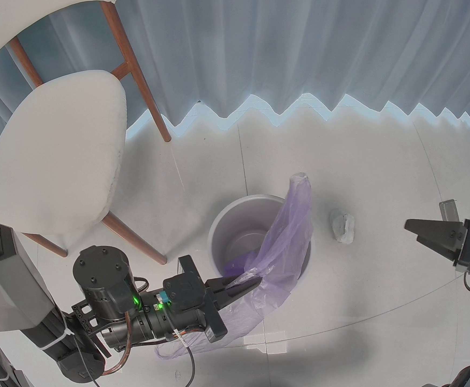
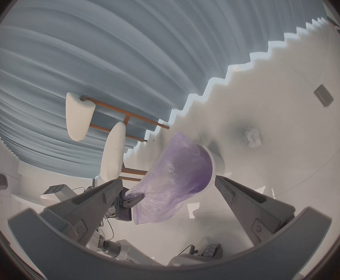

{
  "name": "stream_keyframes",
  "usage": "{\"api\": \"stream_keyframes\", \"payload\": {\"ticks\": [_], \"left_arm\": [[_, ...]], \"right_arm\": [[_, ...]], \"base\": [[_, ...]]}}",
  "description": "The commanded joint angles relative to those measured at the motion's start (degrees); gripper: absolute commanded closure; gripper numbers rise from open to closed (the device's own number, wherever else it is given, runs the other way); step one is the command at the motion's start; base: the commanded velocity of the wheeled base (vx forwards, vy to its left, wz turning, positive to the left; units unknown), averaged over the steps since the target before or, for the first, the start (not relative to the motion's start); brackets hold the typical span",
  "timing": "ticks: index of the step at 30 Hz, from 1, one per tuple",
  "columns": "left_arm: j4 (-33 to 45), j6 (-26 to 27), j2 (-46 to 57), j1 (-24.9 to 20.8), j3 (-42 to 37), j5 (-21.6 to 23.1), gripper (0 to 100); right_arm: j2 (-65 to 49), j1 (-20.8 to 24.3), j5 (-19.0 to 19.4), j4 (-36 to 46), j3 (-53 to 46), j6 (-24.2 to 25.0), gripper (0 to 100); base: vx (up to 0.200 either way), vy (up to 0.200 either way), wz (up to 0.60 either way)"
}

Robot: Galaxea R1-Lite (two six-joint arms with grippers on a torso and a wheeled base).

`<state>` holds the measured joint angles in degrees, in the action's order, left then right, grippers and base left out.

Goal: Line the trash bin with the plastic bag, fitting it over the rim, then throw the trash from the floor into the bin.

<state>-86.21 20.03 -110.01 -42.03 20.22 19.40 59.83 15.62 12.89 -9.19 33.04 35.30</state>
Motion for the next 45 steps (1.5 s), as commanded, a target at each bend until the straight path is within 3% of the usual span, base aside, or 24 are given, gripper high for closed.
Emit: {"api": "stream_keyframes", "payload": {"ticks": [1, 10, 26, 45], "left_arm": [[0.0, 0.0, -1.3, -0.6, -0.2, -0.1, 100], [0.0, -0.1, -1.3, -0.9, -0.3, -0.1, 100], [0.0, -0.1, -1.6, -1.7, -1.6, -0.2, 100], [0.0, -0.2, -1.6, -1.2, -1.3, -2.1, 100]], "right_arm": [[12.2, 4.9, 0.7, 0.4, 5.7, 1.7, 0], [23.9, 7.0, 0.8, 0.3, 11.4, 3.8, 0], [36.8, 6.6, 0.7, 0.2, 20.9, 4.6, 0], [37.4, 6.2, 0.6, 5.4, 20.8, 4.4, 0]], "base": [[0.0, 0.0, 0.0], [0.0, 0.0, 0.0], [0.0, 0.0, 0.0], [0.0, 0.0, 0.0]]}}
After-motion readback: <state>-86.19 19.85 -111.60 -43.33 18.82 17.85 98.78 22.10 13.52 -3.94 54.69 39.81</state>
